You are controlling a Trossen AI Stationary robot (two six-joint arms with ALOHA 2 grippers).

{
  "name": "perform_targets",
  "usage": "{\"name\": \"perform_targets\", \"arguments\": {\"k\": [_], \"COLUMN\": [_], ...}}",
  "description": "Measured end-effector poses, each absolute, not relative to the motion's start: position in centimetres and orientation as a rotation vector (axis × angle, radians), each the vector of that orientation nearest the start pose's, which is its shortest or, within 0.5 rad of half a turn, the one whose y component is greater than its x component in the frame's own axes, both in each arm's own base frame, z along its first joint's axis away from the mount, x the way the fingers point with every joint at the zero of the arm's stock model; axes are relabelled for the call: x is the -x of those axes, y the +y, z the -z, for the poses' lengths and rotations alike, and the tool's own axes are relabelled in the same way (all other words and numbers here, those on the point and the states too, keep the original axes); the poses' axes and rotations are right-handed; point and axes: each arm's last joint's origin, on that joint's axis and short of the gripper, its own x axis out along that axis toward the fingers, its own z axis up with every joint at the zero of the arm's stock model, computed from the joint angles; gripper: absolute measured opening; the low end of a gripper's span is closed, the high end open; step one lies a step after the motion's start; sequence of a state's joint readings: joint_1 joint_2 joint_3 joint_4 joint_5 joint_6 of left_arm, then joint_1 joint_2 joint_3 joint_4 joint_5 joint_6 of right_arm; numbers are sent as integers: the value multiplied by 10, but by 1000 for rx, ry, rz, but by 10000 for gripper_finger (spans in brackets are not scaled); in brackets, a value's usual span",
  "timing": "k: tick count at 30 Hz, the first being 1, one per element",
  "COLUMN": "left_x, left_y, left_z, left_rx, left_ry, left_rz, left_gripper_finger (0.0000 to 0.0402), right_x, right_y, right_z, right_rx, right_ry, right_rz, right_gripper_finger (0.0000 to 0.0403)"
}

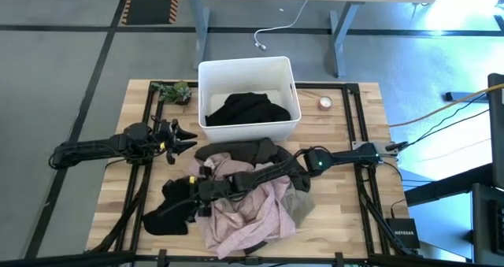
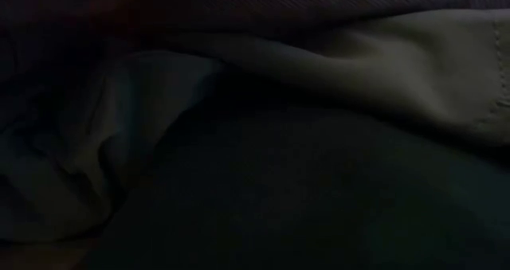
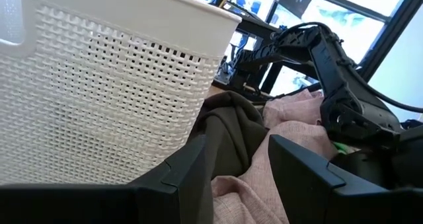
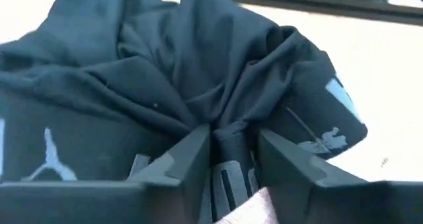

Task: Sort clothes
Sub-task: Put the black underwear into the white bin

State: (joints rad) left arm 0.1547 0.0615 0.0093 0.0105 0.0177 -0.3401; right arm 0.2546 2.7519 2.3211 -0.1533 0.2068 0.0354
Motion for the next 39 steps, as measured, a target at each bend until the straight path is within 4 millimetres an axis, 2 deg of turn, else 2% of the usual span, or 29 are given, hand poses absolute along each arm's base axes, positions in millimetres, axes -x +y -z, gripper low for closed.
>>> {"name": "perform_targets", "arguments": {"k": [5, 7, 10, 16, 19, 23, 28, 30, 35, 39], "left_x": [-100, -100, -100, -100, -100, -100, -100, -100, -100, -100], "left_y": [15, 15, 15, 15, 15, 15, 15, 15, 15, 15], "left_z": [-163, -163, -163, -163, -163, -163, -163, -163, -163, -163], "left_rx": [343, 343, 343, 343, 345, 347, 339, 339, 350, 387], "left_ry": [18, 18, 18, 18, 18, 17, 18, 18, 17, 15], "left_rz": [-143, -143, -144, -144, -144, -144, -145, -145, -145, -146], "left_gripper_finger": [157, 157, 157, 157, 157, 157, 157, 157, 157, 157], "right_x": [-572, -571, -570, -552, -542, -528, -500, -491, -471, -457], "right_y": [144, 146, 150, 161, 164, 158, 138, 129, 101, 64], "right_z": [-100, -107, -127, -210, -242, -282, -358, -379, -415, -442], "right_rx": [178, 226, 287, 382, 410, 494, 476, 453, 441, 421], "right_ry": [608, 609, 589, 494, 453, 422, 306, 271, 243, 229], "right_rz": [-92, -111, -65, 2, 65, 189, 364, 416, 593, 785], "right_gripper_finger": [25, 15, 27, 9, 17, 21, 17, 19, 22, 17]}}
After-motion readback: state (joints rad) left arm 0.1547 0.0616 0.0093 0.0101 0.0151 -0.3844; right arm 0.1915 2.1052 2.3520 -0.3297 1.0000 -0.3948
